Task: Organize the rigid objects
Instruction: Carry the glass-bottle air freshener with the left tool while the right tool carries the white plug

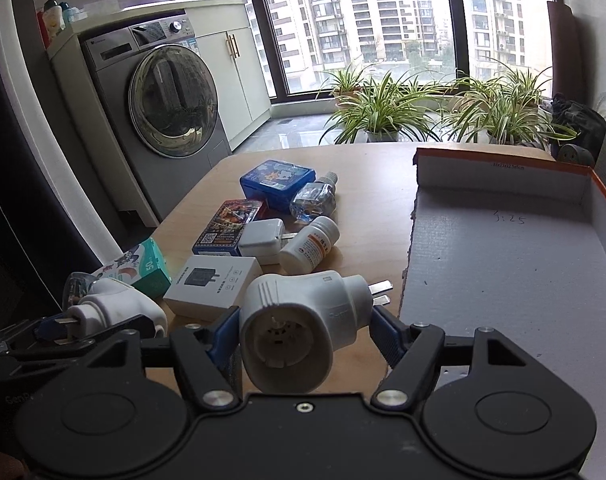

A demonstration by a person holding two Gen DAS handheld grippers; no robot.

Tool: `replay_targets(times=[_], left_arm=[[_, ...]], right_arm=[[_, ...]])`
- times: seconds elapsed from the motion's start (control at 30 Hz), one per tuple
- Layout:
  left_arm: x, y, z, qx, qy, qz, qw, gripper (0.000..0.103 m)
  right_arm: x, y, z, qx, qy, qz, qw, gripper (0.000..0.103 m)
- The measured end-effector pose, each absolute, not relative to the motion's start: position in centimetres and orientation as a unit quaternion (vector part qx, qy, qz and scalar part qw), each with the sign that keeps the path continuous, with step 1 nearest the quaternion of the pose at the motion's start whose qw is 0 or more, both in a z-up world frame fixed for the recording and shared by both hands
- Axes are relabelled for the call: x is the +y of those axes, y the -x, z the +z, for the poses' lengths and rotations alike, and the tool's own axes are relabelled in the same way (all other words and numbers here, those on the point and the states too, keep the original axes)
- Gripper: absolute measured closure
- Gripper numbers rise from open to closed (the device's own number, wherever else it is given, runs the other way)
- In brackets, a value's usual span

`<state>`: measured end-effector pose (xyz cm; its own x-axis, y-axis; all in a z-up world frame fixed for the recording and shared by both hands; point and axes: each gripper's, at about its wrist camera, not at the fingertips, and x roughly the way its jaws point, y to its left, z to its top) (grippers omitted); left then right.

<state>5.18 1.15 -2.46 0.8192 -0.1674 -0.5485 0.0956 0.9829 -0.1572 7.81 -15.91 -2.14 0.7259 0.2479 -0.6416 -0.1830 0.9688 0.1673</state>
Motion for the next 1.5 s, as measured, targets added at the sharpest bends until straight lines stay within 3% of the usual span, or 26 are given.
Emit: replay_targets(times=[0.6, 1.5], left_arm=[[-5.1, -5.7, 2.1, 0.271, 0.039, -0.104, 0.956, 0.002], [-13.1, -9.8, 3.1, 0.281, 0.014, -0.170, 0.945, 0.002]], right_arm=[[-23.3, -4.2, 4.1, 0.284, -0.030, 0.069, 0.956, 0.020], [-31.2, -9.1, 5.0, 0.266, -0.073, 0.001, 0.961, 0.020]])
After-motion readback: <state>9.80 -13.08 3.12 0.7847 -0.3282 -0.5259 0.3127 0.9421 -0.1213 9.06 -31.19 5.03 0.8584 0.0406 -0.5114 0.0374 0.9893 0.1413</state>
